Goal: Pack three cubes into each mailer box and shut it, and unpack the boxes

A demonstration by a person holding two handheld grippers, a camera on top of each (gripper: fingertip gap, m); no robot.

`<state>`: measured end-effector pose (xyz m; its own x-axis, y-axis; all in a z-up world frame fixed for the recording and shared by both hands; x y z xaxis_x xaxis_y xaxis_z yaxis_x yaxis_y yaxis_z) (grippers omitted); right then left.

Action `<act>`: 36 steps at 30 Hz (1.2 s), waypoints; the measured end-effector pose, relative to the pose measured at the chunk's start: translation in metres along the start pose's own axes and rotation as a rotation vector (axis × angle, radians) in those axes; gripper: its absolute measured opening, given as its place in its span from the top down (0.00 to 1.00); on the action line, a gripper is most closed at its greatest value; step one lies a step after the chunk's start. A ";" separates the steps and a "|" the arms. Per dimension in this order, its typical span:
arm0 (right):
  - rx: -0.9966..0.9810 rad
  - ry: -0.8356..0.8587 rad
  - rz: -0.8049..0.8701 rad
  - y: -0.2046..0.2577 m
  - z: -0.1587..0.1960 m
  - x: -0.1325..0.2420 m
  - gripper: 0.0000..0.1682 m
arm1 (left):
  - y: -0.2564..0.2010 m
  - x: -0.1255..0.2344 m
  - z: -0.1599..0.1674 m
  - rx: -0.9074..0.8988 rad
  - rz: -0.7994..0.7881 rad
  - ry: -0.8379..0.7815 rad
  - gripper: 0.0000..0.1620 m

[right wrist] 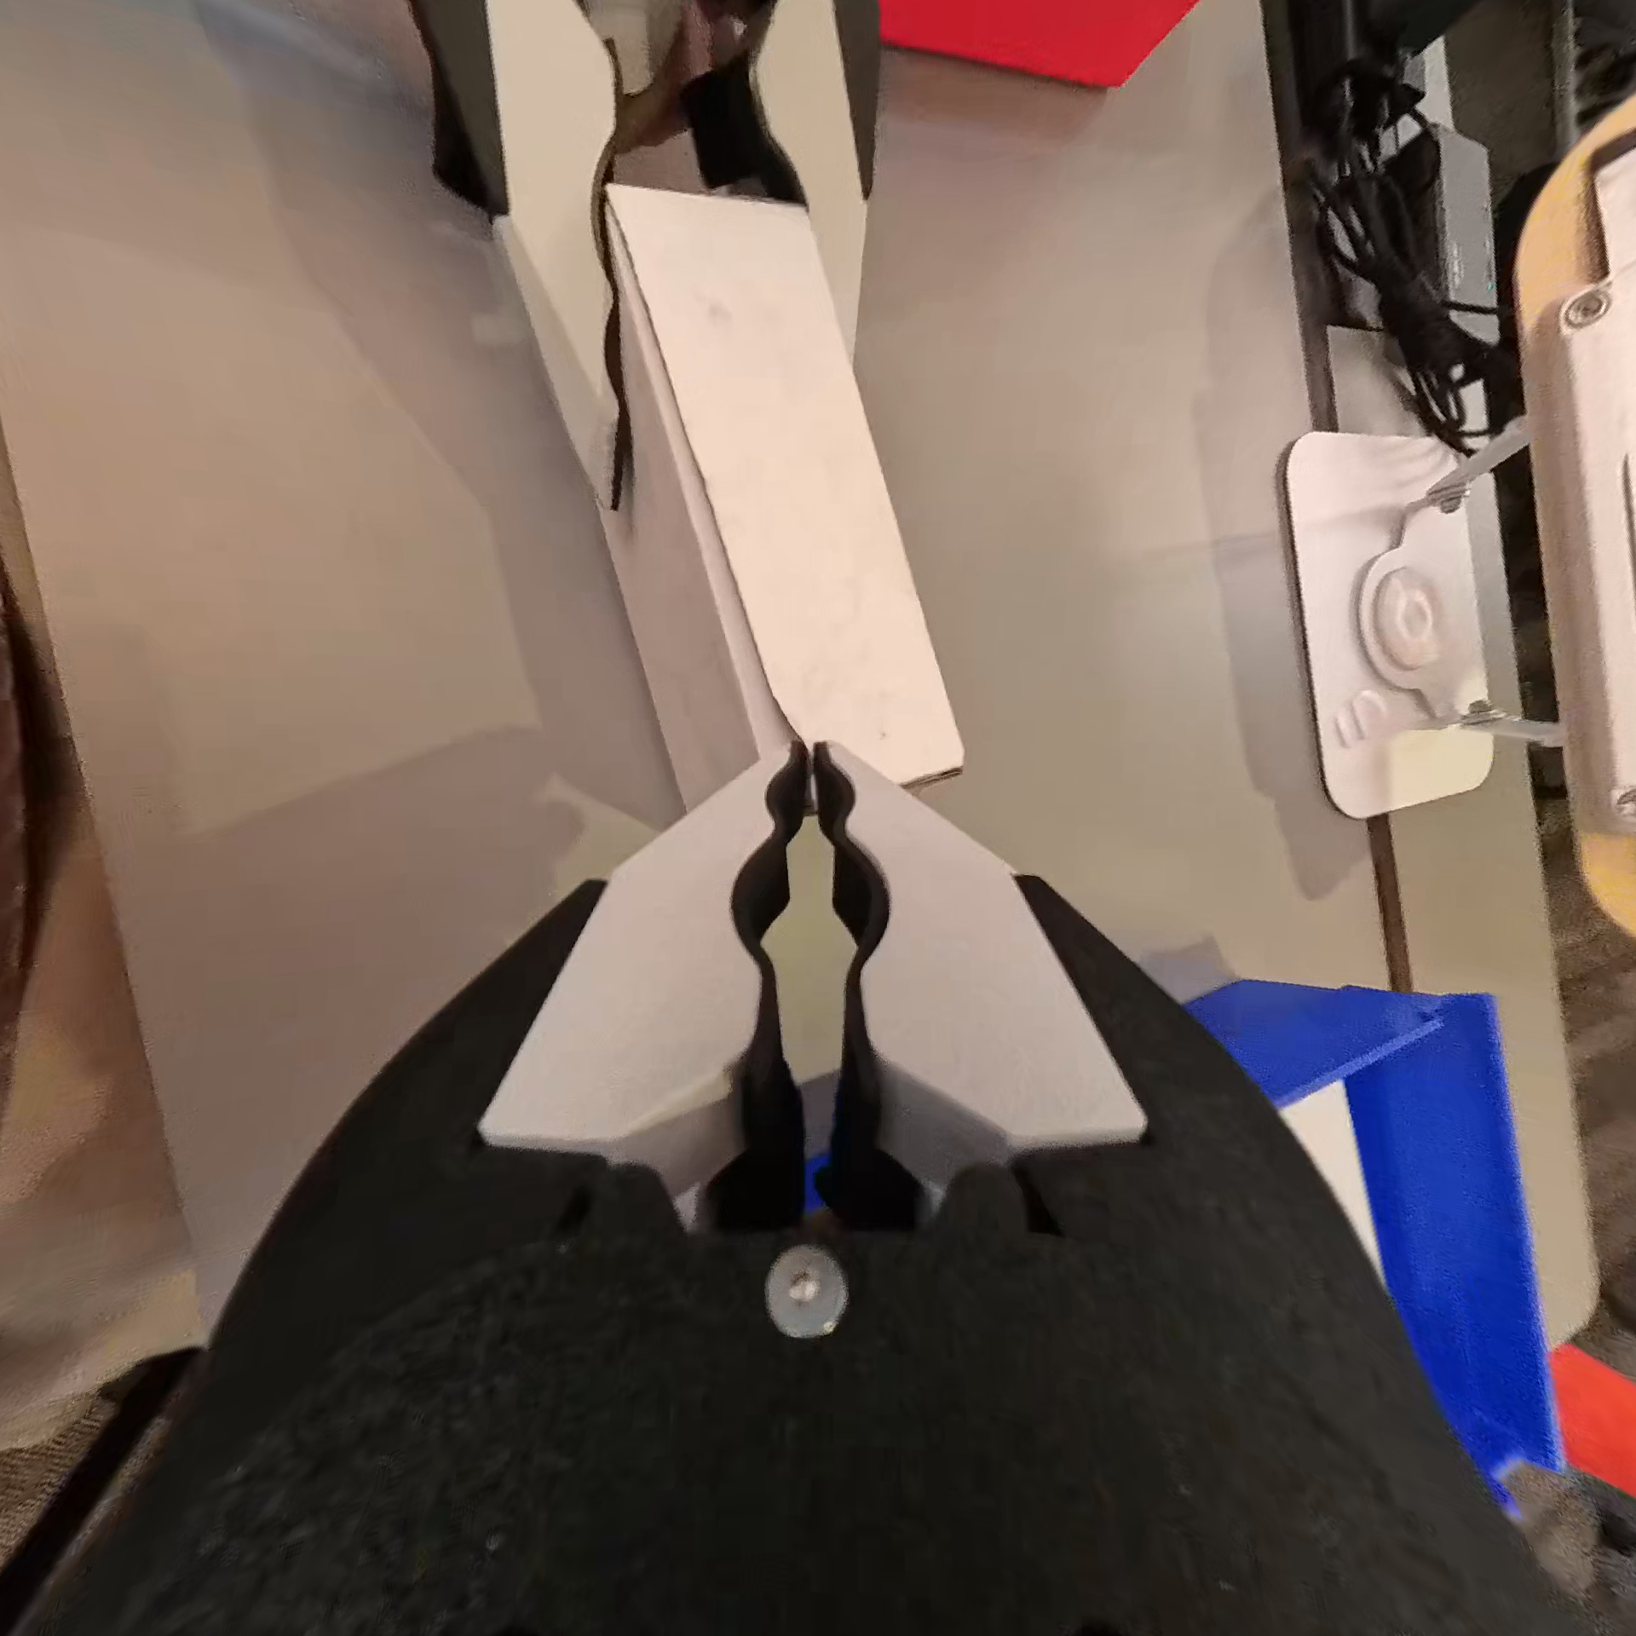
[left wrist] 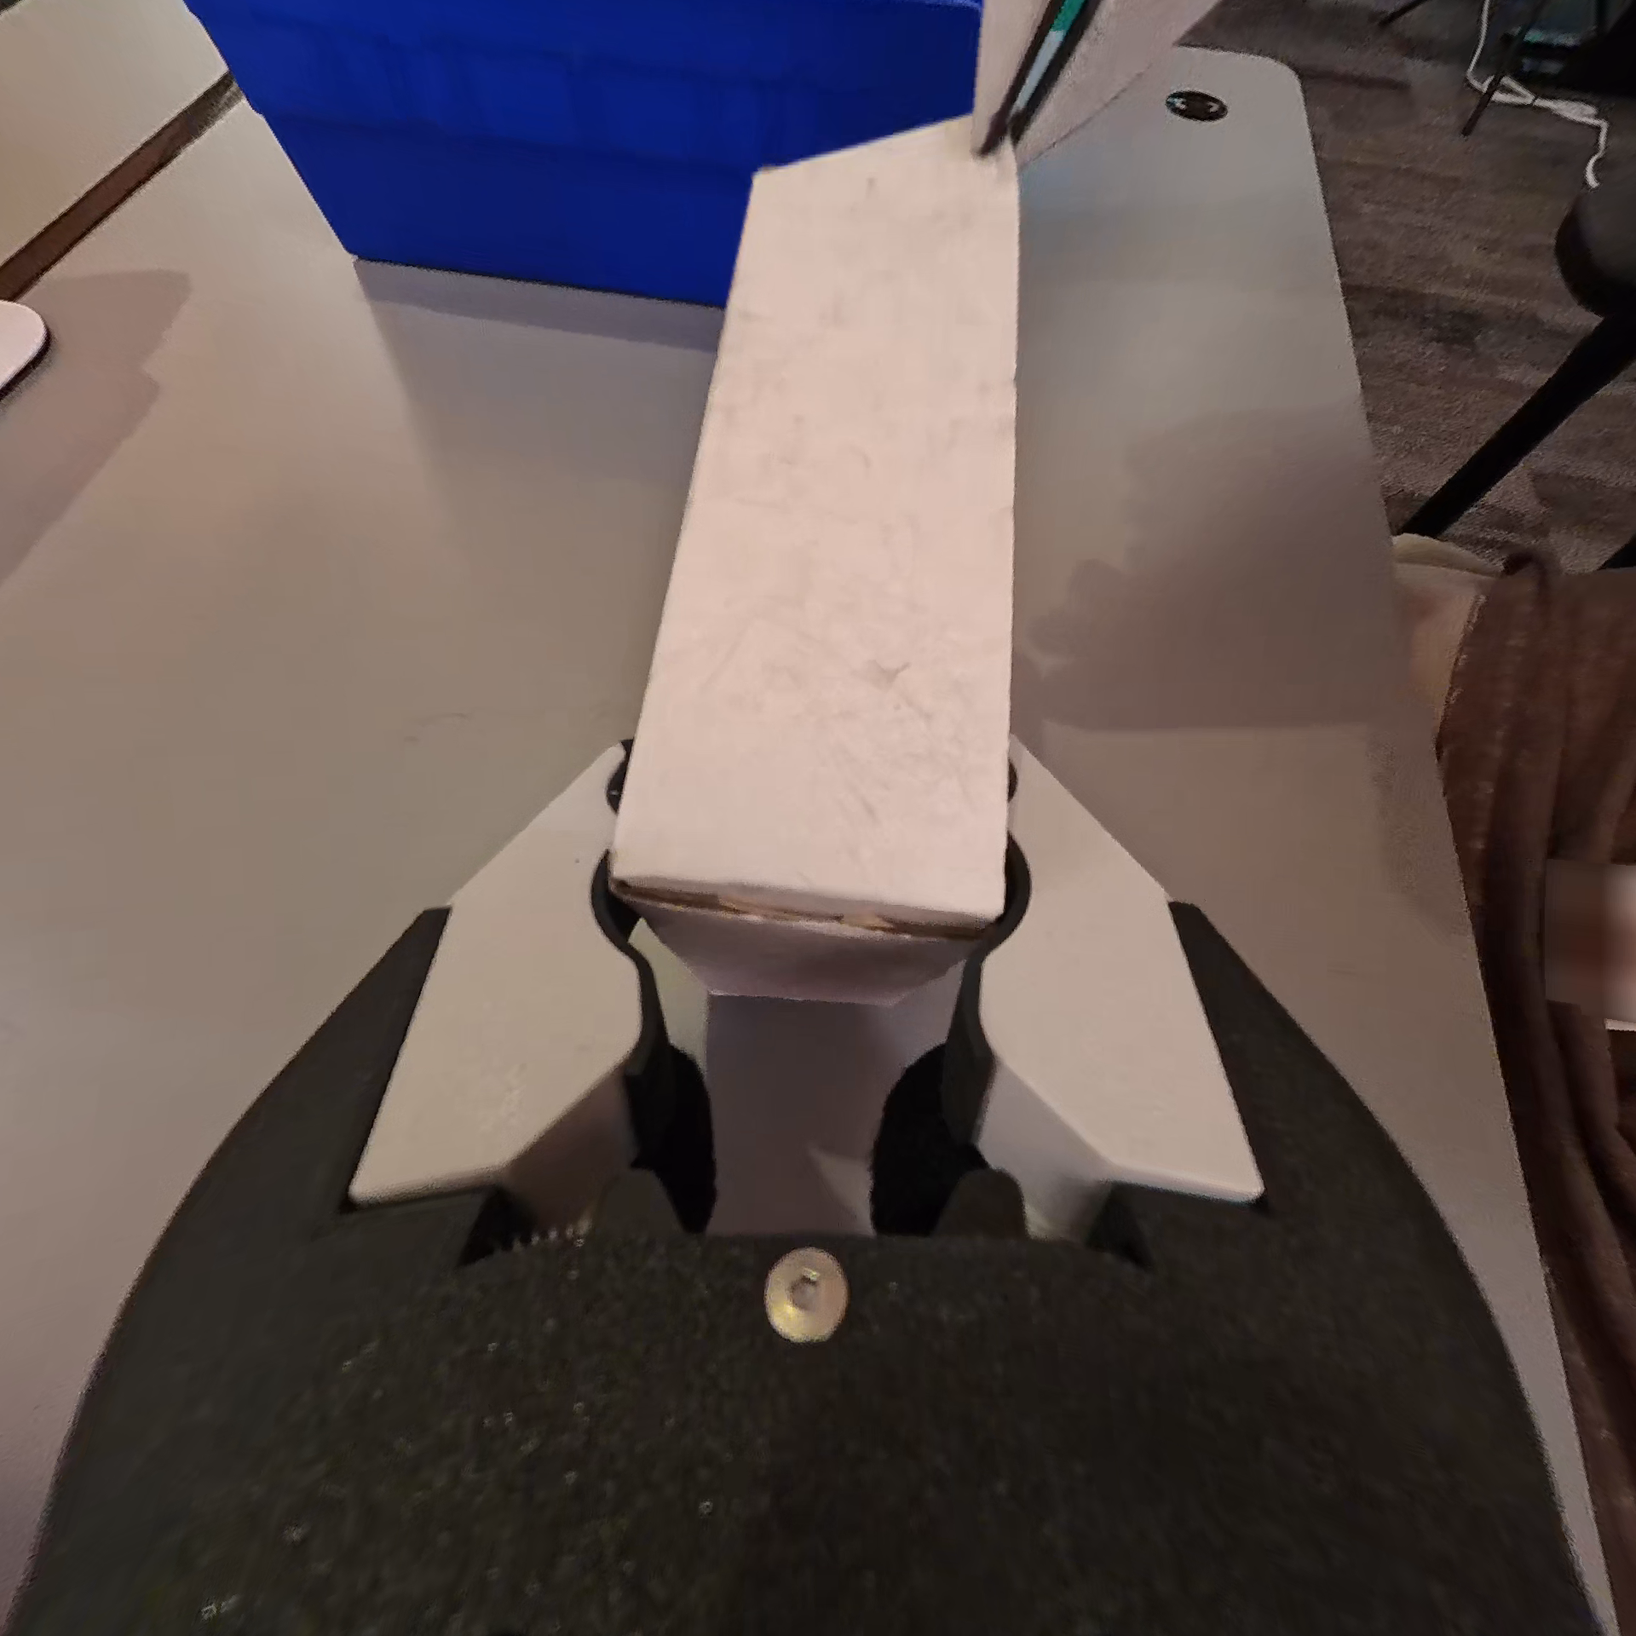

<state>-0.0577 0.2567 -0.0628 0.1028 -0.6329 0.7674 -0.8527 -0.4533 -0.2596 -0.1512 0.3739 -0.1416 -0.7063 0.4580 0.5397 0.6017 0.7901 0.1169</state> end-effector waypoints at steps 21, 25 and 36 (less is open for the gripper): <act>0.323 -0.029 0.076 0.049 -0.070 -0.061 0.93 | -0.001 -0.009 -0.005 0.025 -0.013 -0.009 0.54; 0.329 -0.039 0.044 0.045 -0.077 -0.054 1.00 | 0.000 -0.009 -0.005 0.018 -0.007 -0.008 0.54; 0.317 0.044 0.082 0.035 -0.071 -0.050 0.85 | 0.000 -0.010 -0.006 0.012 -0.001 -0.009 0.54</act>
<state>-0.1285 0.3169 -0.0686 0.0122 -0.6509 0.7590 -0.6545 -0.5790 -0.4861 -0.1425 0.3668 -0.1423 -0.7101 0.4607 0.5325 0.5965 0.7954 0.1073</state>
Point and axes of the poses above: each gripper's, where its closed fingertips meet, x back along the fingers, z out of its underside, y = z × x across the jaws, the point moved 5 cm from there along x, back along the fingers, and after that the axes turned 10 degrees about -x, right-handed, at the moved point
